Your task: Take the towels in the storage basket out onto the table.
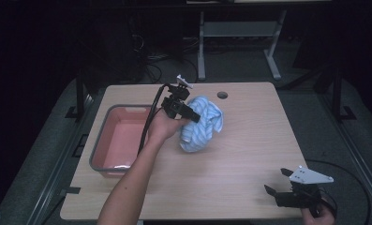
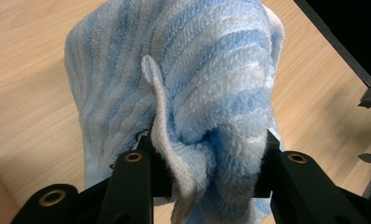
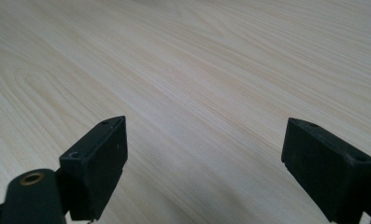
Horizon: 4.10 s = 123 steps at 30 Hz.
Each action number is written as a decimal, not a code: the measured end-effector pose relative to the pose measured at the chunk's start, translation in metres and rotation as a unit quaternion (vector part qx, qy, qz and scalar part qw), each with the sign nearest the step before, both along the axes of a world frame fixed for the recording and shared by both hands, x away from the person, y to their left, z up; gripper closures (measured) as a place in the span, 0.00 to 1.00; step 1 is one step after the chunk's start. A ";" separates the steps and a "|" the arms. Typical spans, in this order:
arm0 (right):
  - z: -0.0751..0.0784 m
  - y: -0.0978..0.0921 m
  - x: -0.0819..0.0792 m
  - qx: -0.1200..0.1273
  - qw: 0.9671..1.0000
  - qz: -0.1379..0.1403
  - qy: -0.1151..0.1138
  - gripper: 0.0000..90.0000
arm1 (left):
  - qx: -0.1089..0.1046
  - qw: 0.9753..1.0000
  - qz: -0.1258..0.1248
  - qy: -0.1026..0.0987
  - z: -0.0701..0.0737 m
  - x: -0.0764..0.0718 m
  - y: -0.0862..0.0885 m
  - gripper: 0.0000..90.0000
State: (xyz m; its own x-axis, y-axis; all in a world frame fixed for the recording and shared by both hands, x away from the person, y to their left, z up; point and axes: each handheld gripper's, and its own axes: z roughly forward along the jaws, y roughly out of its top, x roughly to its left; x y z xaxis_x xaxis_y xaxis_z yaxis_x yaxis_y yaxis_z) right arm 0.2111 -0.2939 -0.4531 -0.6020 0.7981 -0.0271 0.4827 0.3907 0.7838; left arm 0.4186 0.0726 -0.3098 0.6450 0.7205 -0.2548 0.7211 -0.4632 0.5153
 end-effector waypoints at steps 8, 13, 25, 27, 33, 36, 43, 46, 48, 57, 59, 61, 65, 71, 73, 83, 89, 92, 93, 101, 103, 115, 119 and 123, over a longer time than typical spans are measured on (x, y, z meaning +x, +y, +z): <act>0.000 0.001 0.000 -0.001 1.000 0.003 0.000 0.15 | 0.001 1.000 -0.001 0.004 -0.006 0.002 -0.009 0.68; 0.001 0.001 0.000 0.000 1.000 0.004 -0.002 0.15 | 0.004 1.000 -0.004 0.008 -0.013 0.004 -0.016 0.68; 0.001 0.000 0.000 0.000 1.000 0.005 -0.004 0.15 | 0.011 0.999 -0.022 0.022 -0.038 0.007 -0.038 0.68; 0.000 0.000 -0.001 0.003 1.000 0.003 0.002 0.15 | 0.010 0.999 -0.018 0.024 -0.041 0.008 -0.041 0.68; -0.001 0.000 0.001 0.003 1.000 0.007 0.000 0.15 | -0.004 0.999 -0.016 0.030 -0.052 0.011 -0.047 0.68; -0.001 0.001 0.001 0.003 1.000 0.009 0.002 0.15 | -0.009 0.999 -0.010 0.033 -0.059 0.010 -0.050 0.68; -0.002 0.001 0.002 0.000 1.000 0.012 0.003 0.15 | -0.005 0.999 -0.011 0.038 -0.072 0.011 -0.053 0.68; -0.002 0.000 0.001 0.001 1.000 0.012 0.004 0.15 | -0.009 0.999 -0.003 0.040 -0.077 0.012 -0.054 0.68; -0.003 -0.002 0.002 0.005 1.000 0.010 0.006 0.15 | -0.012 0.999 -0.002 0.040 -0.081 0.012 -0.056 0.68; -0.003 -0.003 0.003 0.006 1.000 0.009 0.005 0.15 | -0.008 0.999 0.007 0.033 -0.088 0.013 -0.063 0.67; -0.003 -0.003 0.003 0.003 1.000 0.009 0.005 0.15 | -0.006 0.999 0.007 0.036 -0.092 0.013 -0.065 0.66; -0.003 -0.002 0.003 0.002 1.000 0.011 0.005 0.15 | -0.003 0.999 0.006 0.036 -0.094 0.013 -0.066 0.66; -0.004 0.000 0.004 -0.001 1.000 0.015 0.005 0.15 | -0.002 0.999 0.009 0.036 -0.102 0.012 -0.067 0.65; -0.005 0.006 0.004 -0.005 1.000 0.021 0.010 0.15 | 0.005 1.000 0.016 0.024 -0.105 0.008 -0.068 0.58; -0.005 0.006 0.005 -0.006 1.000 0.020 0.011 0.15 | 0.007 1.000 0.012 0.021 -0.106 0.007 -0.068 0.56; -0.005 0.006 0.006 -0.008 1.000 0.015 0.009 0.15 | -0.004 1.000 0.019 0.020 -0.106 0.004 -0.069 0.49; -0.006 0.004 0.006 -0.008 1.000 0.009 0.010 0.15 | -0.021 0.999 0.023 0.020 -0.103 0.002 -0.068 0.42; -0.005 0.003 0.005 -0.008 1.000 0.006 0.010 0.15 | -0.031 0.999 0.023 0.019 -0.101 -0.001 -0.066 0.38; -0.005 0.002 0.005 -0.007 1.000 0.005 0.010 0.15 | -0.032 0.999 0.025 0.016 -0.100 -0.002 -0.066 0.36; -0.006 0.006 0.005 -0.009 1.000 0.012 0.007 0.15 | -0.054 0.998 0.019 0.021 -0.096 -0.010 -0.055 0.27; -0.006 0.006 0.005 -0.009 1.000 0.014 0.008 0.15 | -0.055 0.998 0.017 0.019 -0.095 -0.013 -0.051 0.27; -0.006 0.006 0.005 -0.012 1.000 0.011 0.009 0.15 | -0.076 0.997 0.011 0.008 -0.089 -0.024 -0.024 0.26; -0.006 0.005 0.005 -0.012 1.000 0.010 0.008 0.15 | -0.083 0.996 0.011 0.004 -0.087 -0.030 -0.016 0.27; -0.006 0.005 0.006 -0.013 1.000 0.009 0.008 0.15 | -0.088 0.996 0.007 -0.003 -0.086 -0.037 -0.009 0.27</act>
